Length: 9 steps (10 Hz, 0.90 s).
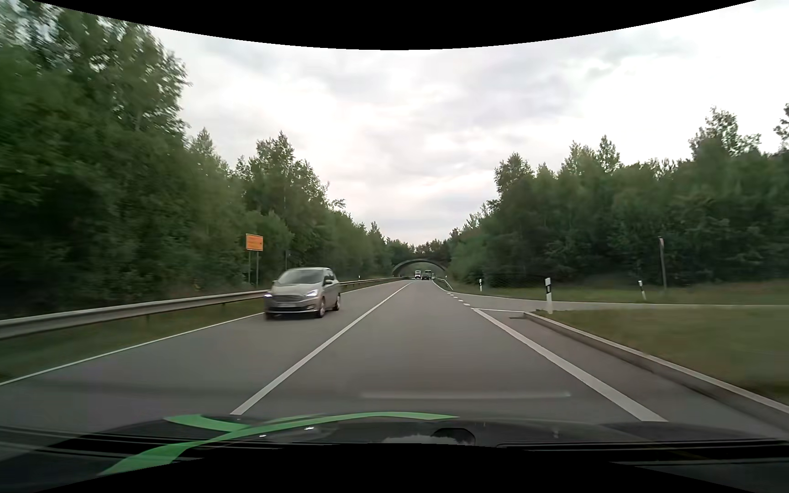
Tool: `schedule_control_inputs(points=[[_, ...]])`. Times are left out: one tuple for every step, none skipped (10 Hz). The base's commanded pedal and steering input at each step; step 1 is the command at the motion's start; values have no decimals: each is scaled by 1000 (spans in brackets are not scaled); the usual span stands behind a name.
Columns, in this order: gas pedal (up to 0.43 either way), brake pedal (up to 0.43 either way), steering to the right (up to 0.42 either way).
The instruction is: Follow the waypoints while adhering to traffic rules and regulations
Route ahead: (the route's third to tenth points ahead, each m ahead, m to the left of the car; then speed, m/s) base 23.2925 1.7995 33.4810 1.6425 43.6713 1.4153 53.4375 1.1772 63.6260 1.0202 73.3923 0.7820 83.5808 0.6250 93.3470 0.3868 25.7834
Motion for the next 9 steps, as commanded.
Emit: schedule_control_inputs(points=[[398,0,0],[398,0,0],[358,0,0],[331,0,0],[331,0,0],[331,0,0],[350,0,0],[370,0,0],[378,0,0]])
